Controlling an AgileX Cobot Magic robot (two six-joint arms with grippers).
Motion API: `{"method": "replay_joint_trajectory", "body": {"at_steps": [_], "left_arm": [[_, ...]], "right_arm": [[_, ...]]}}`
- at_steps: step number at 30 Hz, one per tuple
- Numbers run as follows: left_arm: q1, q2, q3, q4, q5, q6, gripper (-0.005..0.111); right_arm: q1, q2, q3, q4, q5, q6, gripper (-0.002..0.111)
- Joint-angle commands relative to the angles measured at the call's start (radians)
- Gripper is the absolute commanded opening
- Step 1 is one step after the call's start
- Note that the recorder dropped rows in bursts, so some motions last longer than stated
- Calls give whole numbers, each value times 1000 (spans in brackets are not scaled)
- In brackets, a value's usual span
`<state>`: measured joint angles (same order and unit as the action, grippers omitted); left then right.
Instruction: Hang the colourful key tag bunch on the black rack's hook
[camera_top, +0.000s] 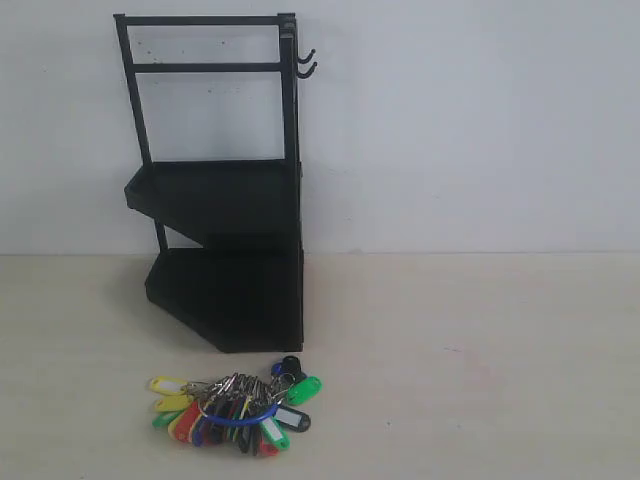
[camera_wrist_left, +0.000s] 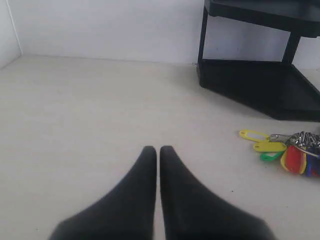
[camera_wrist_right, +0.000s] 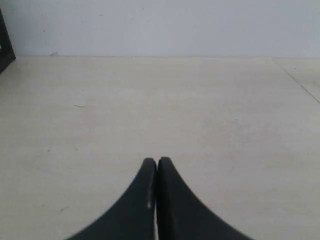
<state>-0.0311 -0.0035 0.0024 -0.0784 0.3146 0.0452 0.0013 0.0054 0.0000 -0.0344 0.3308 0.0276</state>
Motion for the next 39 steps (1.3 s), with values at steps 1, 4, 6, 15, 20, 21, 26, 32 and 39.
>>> {"method": "replay_joint_trajectory", "body": {"at_steps": [1, 4, 6, 15, 20, 21, 26, 32, 39], "left_arm": [[3, 4, -2, -7, -8, 0, 4], [3, 4, -2, -7, -8, 0, 4], [3, 4, -2, -7, -8, 0, 4], [3, 4, -2, -7, -8, 0, 4], [3, 4, -2, -7, -8, 0, 4], [3, 4, -2, -7, -8, 0, 4], [3, 4, -2, -7, -8, 0, 4], [3, 4, -2, -7, -8, 0, 4], [3, 4, -2, -7, -8, 0, 4]], "right_arm": [[-1, -5, 0, -2, -8, -4, 0], [-1, -5, 0, -2, -8, -4, 0], [-1, -5, 0, -2, -12, -4, 0], [-1, -5, 0, 3, -621, 1, 0], [-1, 52, -216, 34, -399, -54, 0], [-1, 127, -304, 28, -277, -61, 0], [-1, 558, -624, 28, 227, -63, 0], [-1, 790, -660, 28, 63, -61, 0], [-1, 855, -660, 28, -16, -59, 0]]}}
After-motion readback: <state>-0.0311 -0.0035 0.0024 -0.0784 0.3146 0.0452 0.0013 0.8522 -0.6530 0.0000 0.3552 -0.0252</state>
